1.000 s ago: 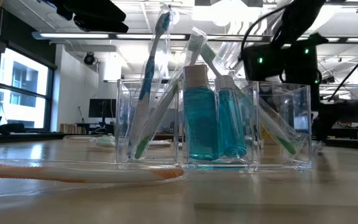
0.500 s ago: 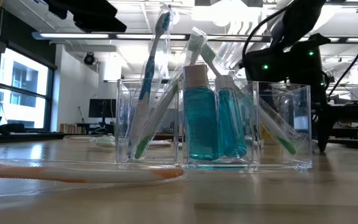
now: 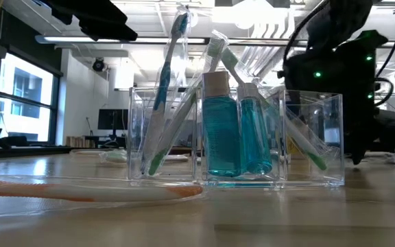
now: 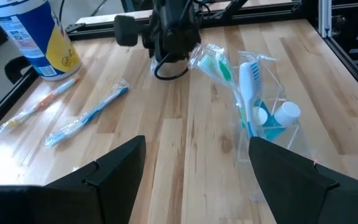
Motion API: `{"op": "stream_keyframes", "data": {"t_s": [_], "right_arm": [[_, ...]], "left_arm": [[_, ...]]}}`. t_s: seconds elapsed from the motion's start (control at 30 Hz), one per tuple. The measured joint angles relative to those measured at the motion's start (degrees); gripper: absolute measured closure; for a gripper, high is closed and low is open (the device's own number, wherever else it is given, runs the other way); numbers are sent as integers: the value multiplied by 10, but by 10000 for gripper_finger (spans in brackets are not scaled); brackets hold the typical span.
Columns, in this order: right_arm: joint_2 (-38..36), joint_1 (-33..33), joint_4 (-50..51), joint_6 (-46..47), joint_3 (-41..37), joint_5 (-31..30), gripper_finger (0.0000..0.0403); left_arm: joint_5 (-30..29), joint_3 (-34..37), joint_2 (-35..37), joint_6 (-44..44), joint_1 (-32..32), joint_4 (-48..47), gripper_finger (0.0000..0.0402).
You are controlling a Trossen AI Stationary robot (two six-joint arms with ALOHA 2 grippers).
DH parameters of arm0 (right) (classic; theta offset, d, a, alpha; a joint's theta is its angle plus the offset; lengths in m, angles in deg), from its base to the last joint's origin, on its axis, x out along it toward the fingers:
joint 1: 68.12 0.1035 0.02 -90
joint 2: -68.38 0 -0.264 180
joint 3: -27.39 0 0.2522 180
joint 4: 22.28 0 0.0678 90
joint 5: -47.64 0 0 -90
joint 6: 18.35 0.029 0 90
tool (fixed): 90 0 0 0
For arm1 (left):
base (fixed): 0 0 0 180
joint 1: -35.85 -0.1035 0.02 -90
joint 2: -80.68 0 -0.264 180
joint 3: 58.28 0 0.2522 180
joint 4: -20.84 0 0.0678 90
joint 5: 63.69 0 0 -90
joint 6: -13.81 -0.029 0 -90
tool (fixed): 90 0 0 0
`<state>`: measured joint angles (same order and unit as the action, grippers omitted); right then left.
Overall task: Pick & Place toothbrushing station
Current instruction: Put the top purple toothbrush into the transparent organizer
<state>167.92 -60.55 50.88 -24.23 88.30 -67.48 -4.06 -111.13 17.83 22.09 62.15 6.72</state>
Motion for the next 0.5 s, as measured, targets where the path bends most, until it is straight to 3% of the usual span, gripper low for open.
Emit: {"op": "stream_keyframes", "data": {"t_s": [0.2,0.5], "right_arm": [[-60,37,27,65,0,4,383],[-266,111,31,184,34,1,383]], "left_arm": [[0,0,0,0,0,0,116],[0,0,0,0,0,0,117]]}}
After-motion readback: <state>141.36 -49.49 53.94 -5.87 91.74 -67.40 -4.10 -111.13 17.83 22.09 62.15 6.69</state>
